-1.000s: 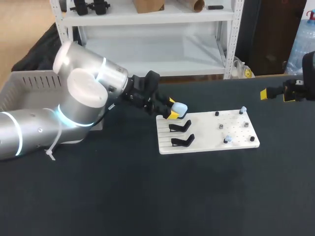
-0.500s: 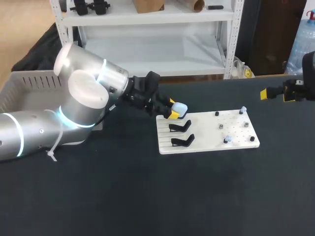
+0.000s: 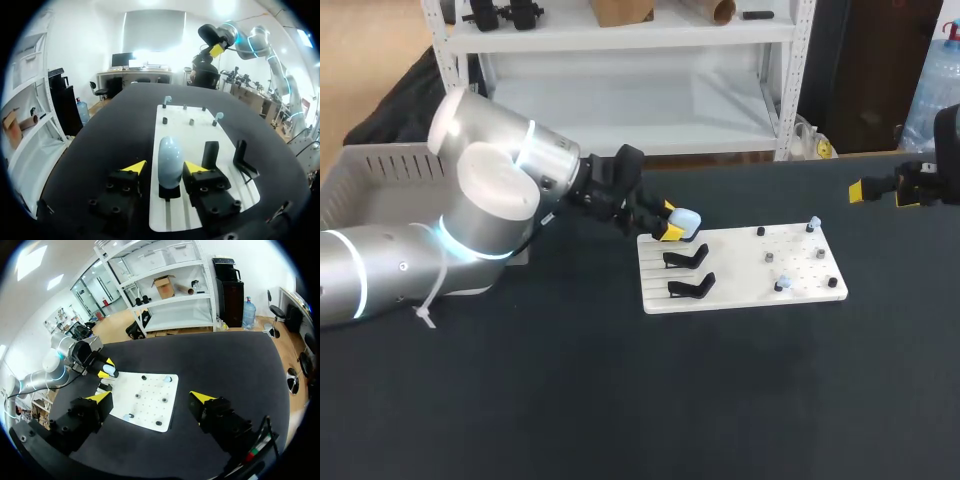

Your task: Pick up each earbud case from the left stands, insert the matching earbuds, close the lid, and place the case in the box.

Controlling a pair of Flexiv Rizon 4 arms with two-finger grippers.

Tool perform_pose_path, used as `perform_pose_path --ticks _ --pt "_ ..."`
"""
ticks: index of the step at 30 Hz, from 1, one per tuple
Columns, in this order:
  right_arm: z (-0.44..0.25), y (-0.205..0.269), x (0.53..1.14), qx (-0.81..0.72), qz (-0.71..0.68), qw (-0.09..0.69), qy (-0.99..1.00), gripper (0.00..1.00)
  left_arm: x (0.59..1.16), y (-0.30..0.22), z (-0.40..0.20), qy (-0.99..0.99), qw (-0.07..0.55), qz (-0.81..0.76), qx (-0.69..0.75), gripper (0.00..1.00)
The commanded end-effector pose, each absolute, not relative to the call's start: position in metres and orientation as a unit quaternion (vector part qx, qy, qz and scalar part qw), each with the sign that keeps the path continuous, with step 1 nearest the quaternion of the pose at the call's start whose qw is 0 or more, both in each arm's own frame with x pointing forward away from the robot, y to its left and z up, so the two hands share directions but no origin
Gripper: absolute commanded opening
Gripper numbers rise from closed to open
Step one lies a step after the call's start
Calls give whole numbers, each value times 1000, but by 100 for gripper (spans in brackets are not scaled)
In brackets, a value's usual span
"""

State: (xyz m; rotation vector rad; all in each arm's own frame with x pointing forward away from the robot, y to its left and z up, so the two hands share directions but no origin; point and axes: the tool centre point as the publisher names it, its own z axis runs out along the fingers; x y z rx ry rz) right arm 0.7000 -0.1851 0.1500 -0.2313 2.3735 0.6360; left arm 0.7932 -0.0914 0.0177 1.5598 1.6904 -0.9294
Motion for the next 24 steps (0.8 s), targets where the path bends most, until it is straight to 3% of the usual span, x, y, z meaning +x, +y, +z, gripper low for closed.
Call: perform_pose_path --ticks 1,4,6,8,9,24 --pt "150 -185 700 -88 243 330 908 100 791 -90 17 644 327 -355 593 42" --pt "150 -185 700 -88 243 330 908 100 789 -90 19 643 328 -356 593 38" --pt "150 -185 700 -88 243 330 908 100 788 -90 19 642 329 -357 593 24" --pt "150 -185 700 -88 243 330 908 100 788 -89 21 641 329 -357 594 4" --pt "150 -185 700 -88 243 330 908 100 787 -89 22 641 330 -358 594 0" --pt "150 -185 700 -88 243 330 908 100 776 -89 68 609 378 -380 584 0"
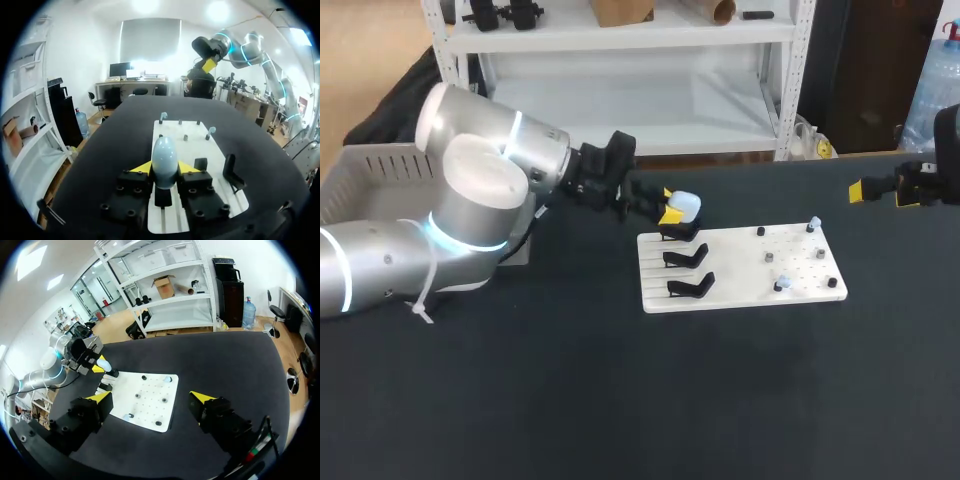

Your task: Pick up each earbud case from the left stands, insert the matching earbuds, close the lid, and place the case in the box.

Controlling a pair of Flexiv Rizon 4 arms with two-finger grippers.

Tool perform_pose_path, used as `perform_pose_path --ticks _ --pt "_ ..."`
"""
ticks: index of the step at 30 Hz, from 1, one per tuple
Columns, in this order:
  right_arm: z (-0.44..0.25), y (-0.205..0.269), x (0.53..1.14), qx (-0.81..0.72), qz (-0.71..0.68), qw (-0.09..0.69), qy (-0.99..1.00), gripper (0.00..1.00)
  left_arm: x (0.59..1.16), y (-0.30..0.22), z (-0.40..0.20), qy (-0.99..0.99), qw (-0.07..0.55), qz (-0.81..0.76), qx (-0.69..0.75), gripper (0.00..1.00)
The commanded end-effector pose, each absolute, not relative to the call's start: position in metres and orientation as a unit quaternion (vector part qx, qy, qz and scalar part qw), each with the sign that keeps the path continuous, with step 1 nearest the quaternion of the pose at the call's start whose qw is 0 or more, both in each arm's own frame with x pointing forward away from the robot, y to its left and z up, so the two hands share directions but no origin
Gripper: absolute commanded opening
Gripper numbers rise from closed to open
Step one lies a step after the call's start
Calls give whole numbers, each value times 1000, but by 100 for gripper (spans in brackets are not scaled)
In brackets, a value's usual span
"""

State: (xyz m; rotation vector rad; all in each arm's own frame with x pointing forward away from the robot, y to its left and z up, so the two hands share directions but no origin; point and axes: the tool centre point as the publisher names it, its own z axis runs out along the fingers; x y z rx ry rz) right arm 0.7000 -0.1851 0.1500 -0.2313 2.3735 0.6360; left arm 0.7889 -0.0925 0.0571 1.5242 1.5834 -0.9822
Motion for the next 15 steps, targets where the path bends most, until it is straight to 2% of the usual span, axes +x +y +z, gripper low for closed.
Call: perform_pose_path --ticks 1,15 --pt "150 -185 700 -88 243 330 908 100 775 -90 72 606 384 -383 583 0" --pt "150 -185 700 -88 243 330 908 100 761 -114 115 564 471 -419 534 0"
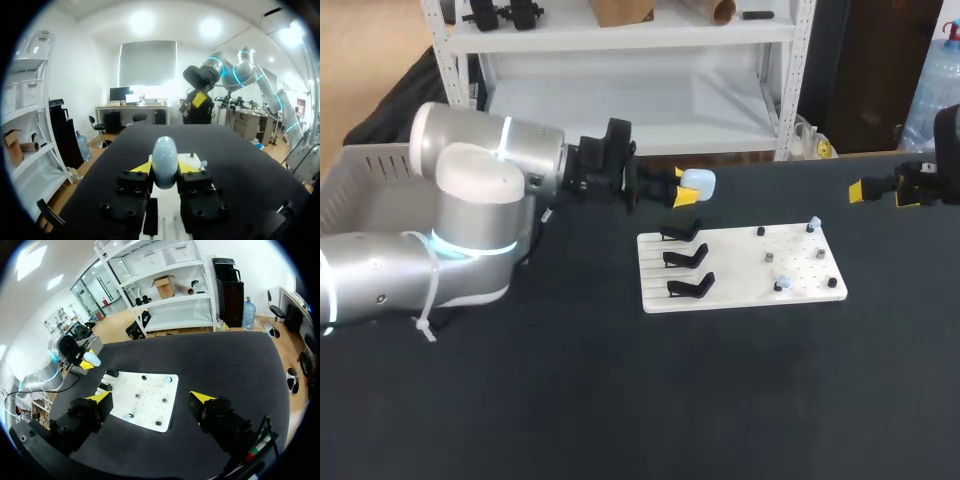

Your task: Pick up each earbud case from the left stands, insert the matching earbuds, close the lid, and place the case in the box.

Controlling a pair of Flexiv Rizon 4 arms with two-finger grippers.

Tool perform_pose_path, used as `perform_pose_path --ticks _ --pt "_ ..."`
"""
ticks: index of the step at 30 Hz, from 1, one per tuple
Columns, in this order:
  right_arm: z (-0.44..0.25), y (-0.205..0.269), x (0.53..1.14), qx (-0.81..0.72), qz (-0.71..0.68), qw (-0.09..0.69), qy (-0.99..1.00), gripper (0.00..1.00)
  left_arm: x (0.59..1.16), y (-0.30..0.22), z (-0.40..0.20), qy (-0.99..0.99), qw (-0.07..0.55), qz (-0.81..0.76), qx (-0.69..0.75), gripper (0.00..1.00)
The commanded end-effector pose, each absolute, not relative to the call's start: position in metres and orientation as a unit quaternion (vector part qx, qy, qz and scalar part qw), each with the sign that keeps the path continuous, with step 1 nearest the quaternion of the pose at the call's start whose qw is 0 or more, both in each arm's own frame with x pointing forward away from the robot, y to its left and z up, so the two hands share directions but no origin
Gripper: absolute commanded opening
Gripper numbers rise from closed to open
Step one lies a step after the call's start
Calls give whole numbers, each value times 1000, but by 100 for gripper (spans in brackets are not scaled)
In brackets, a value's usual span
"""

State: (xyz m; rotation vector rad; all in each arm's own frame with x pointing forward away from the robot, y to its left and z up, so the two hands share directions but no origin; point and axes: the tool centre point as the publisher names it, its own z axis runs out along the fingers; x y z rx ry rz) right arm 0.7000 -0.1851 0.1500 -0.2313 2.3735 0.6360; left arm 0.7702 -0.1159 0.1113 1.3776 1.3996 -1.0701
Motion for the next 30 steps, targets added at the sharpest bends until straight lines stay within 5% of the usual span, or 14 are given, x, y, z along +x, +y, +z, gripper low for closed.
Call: perform_pose_path --ticks 1,30 --pt "150 -185 700 -88 243 330 908 100 761 -115 118 559 473 -420 536 0" --pt "150 -185 700 -88 243 330 908 100 760 -110 121 543 480 -428 540 0"
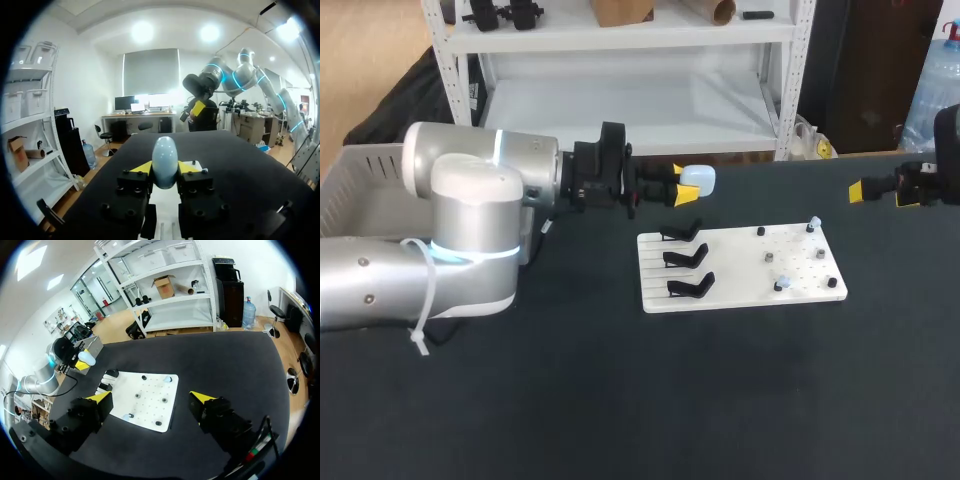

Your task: Pick up each earbud case from the left stands, insert the matching earbuds, close the lid, and place the case in the box.

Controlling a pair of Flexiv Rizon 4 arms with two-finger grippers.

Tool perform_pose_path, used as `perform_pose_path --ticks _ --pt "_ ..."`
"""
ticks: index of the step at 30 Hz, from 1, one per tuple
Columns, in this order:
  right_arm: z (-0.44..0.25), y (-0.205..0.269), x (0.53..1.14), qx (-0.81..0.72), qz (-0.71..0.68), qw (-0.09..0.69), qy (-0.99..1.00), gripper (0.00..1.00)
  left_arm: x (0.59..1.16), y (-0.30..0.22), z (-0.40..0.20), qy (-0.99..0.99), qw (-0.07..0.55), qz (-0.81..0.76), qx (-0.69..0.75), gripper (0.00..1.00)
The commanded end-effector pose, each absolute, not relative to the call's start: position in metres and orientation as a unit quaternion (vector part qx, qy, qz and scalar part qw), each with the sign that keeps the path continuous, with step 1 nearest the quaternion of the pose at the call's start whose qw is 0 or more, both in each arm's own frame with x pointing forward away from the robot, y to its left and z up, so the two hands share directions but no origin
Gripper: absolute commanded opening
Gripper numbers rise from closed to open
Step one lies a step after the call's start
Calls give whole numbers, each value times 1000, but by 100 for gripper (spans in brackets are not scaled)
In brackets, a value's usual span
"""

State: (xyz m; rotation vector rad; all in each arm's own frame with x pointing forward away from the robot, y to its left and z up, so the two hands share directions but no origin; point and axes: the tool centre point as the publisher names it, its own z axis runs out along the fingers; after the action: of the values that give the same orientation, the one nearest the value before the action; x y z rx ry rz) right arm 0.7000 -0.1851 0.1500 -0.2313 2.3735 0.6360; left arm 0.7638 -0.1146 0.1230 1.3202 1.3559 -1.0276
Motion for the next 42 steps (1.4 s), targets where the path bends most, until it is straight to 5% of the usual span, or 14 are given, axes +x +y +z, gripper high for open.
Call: perform_pose_path --ticks 1,42 --pt "150 -185 700 -88 243 330 908 100 759 -109 121 538 480 -434 541 0" --pt "156 -119 649 -145 246 314 906 100 734 -132 113 512 460 -483 541 0"
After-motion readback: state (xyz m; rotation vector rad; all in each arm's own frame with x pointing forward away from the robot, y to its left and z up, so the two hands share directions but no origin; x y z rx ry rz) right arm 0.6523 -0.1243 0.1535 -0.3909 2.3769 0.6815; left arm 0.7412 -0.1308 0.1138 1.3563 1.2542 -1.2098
